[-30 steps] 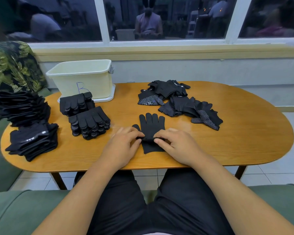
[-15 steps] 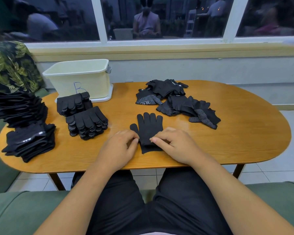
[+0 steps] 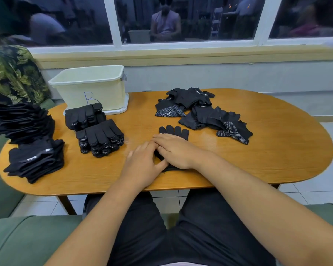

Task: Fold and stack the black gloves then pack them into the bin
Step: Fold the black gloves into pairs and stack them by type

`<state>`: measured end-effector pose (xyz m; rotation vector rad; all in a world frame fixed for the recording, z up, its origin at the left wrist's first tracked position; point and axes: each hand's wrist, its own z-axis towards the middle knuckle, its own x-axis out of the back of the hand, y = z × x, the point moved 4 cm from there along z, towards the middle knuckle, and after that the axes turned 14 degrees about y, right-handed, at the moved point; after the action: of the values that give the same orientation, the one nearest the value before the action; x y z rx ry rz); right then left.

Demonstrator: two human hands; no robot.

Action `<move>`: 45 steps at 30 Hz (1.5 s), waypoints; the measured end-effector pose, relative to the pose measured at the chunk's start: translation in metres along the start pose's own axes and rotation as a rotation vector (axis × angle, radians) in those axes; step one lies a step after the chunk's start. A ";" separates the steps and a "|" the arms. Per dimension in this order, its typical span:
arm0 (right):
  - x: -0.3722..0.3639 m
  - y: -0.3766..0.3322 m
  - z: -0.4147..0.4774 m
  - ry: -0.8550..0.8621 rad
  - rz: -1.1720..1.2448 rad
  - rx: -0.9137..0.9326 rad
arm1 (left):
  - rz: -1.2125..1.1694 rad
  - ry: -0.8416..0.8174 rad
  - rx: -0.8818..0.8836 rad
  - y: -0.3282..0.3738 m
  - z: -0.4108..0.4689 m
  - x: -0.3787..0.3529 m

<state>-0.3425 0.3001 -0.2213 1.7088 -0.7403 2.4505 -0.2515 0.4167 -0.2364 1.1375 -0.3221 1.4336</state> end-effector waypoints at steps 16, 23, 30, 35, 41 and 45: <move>0.007 0.054 0.006 -0.012 -0.174 -0.057 | 0.025 0.006 0.007 0.001 0.000 0.000; 0.007 0.066 -0.010 0.017 -0.223 -0.146 | 0.039 0.007 -0.001 0.004 -0.001 0.001; 0.017 0.059 -0.017 0.228 -0.128 -0.080 | -0.088 0.054 -0.022 0.003 -0.006 0.009; 0.025 0.040 -0.045 0.221 -0.028 -0.061 | -0.018 0.030 -0.090 0.005 -0.008 0.008; 0.021 0.034 -0.065 0.097 -0.091 -0.085 | 0.001 0.058 -0.012 0.001 -0.009 0.006; 0.020 0.034 -0.065 0.066 -0.079 -0.076 | 0.040 0.071 -0.029 0.005 -0.010 0.009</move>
<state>-0.4173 0.2927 -0.2324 1.5915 -0.7339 2.3818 -0.2586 0.4286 -0.2327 1.0595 -0.3162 1.4957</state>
